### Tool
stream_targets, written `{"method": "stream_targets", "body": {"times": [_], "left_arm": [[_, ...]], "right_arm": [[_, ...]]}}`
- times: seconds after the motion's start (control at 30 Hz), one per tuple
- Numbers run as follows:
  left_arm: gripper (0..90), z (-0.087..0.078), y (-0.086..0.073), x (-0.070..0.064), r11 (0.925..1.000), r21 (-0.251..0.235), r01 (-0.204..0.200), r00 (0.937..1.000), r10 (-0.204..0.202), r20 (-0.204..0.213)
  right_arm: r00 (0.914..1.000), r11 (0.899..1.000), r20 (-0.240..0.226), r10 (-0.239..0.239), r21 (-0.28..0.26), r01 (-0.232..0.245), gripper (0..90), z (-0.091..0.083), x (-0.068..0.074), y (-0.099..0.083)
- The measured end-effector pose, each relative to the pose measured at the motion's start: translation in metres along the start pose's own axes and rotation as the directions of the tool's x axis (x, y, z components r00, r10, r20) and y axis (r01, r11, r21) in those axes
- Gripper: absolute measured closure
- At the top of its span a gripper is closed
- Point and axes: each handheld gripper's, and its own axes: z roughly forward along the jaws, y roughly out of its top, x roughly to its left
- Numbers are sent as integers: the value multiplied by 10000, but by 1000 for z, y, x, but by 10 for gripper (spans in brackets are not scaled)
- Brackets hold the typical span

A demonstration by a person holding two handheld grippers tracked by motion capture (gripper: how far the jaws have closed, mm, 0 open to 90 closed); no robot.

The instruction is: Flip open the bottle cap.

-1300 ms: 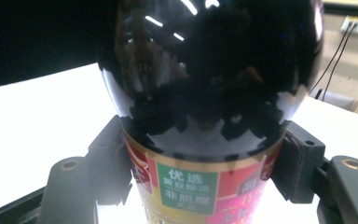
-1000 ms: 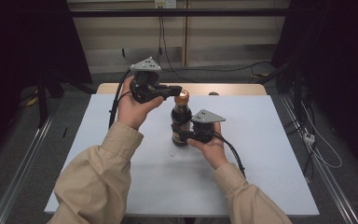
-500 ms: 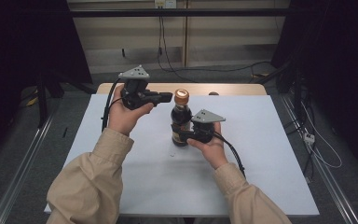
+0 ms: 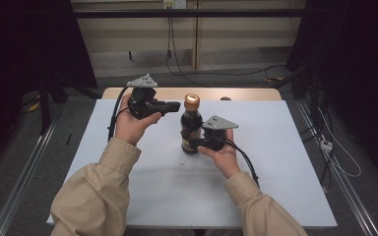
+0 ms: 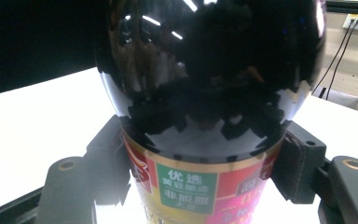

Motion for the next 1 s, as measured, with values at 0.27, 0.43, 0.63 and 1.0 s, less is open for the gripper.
{"method": "stream_targets", "body": {"times": [0.27, 0.43, 0.63, 1.0], "left_arm": [[900, 3, 1, -1, 9999, 67, -112, 9999, 112, 5], [900, 5, 5, -3, 9996, 138, -254, 9997, 254, -9], [900, 7, 7, -4, 9994, 138, -309, 9995, 309, -21], [900, 8, 10, -5, 9991, 185, -386, 9992, 387, -94]], "right_arm": [[10000, 10000, 4, 2, -43, -2, 315, 0, 0, 0], [10000, 10000, -2, -11, -57, 11, 315, 0, 0, -1], [10000, 10000, 14, 0, -96, 1, 314, 0, 0, -1], [10000, 9999, 10, 53, -137, -53, 314, 0, 0, -2]]}}
